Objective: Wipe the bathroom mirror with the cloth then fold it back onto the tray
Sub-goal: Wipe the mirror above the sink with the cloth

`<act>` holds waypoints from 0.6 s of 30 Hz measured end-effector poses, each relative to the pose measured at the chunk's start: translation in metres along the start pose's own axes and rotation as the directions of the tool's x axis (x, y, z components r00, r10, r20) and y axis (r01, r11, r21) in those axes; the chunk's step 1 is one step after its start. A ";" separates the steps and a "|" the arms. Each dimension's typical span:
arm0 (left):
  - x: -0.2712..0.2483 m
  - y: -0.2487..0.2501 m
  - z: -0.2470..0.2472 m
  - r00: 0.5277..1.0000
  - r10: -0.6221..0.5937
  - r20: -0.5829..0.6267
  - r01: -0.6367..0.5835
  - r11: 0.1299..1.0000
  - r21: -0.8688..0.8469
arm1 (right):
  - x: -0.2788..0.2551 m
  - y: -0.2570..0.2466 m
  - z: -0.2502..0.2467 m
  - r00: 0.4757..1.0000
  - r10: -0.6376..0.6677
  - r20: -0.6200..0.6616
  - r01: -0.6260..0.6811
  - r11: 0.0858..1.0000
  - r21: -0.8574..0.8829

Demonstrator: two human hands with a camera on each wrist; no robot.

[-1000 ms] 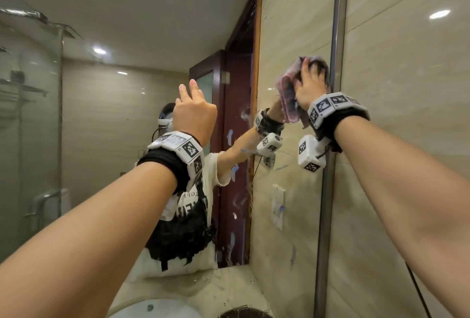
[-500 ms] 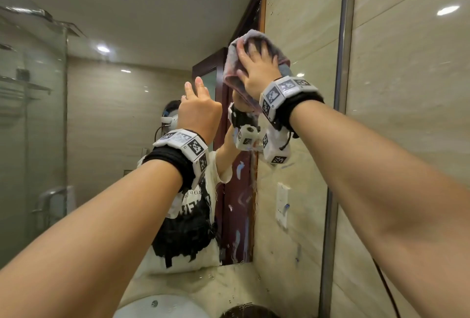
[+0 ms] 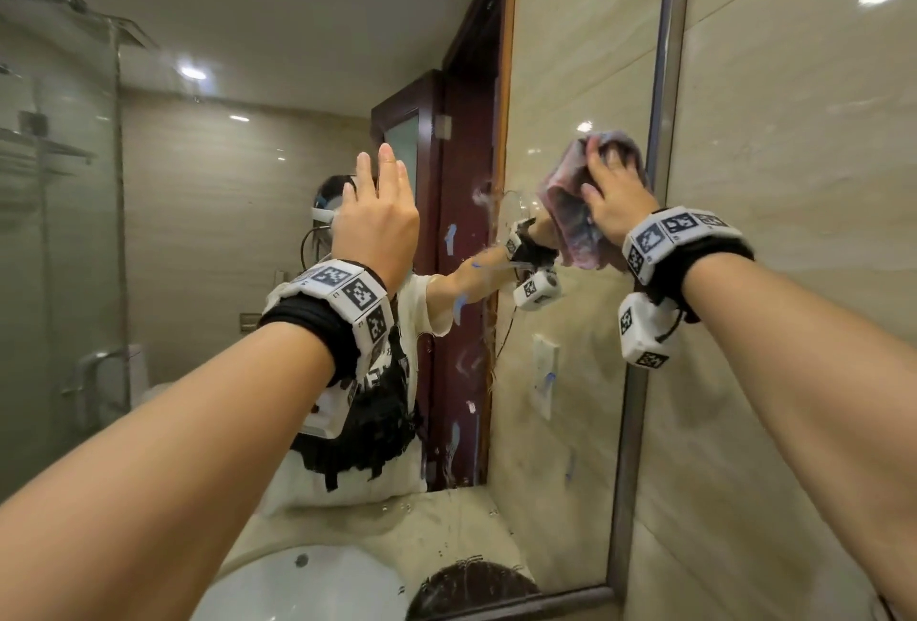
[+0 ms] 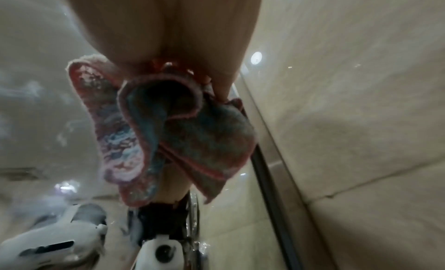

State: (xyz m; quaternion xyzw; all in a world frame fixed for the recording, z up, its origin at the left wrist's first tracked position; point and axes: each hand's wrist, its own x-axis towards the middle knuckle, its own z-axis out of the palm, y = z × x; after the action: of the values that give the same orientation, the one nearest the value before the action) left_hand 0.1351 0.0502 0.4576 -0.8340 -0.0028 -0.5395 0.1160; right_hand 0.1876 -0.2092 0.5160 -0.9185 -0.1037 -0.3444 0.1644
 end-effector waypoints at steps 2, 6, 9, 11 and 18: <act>-0.010 -0.003 -0.001 1.000 0.018 -0.005 -0.018 1.000 -0.026 | -0.004 0.003 0.005 0.999 0.041 -0.005 -0.041 0.999 0.033; -0.029 -0.010 0.001 0.990 0.090 -0.107 -0.095 0.995 -0.037 | -0.012 -0.016 0.007 0.997 0.044 -0.066 -0.043 0.999 0.012; -0.040 -0.006 0.005 0.978 0.154 -0.140 -0.162 0.986 -0.049 | -0.020 -0.053 0.013 0.987 -0.153 -0.041 0.150 0.986 -0.067; -0.047 0.001 0.007 0.981 0.167 -0.099 -0.177 0.979 -0.098 | -0.024 -0.085 0.023 0.954 -0.299 0.007 0.298 0.947 -0.121; -0.049 0.006 0.019 0.983 0.158 -0.096 -0.168 0.979 -0.114 | -0.023 -0.096 0.035 0.911 -0.407 0.064 0.411 0.883 -0.225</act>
State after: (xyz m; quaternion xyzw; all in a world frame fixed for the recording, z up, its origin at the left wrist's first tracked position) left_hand 0.1327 0.0540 0.4051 -0.8128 0.1036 -0.5628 0.1088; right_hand 0.1625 -0.1095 0.4978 -0.8913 -0.2550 -0.3742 -0.0220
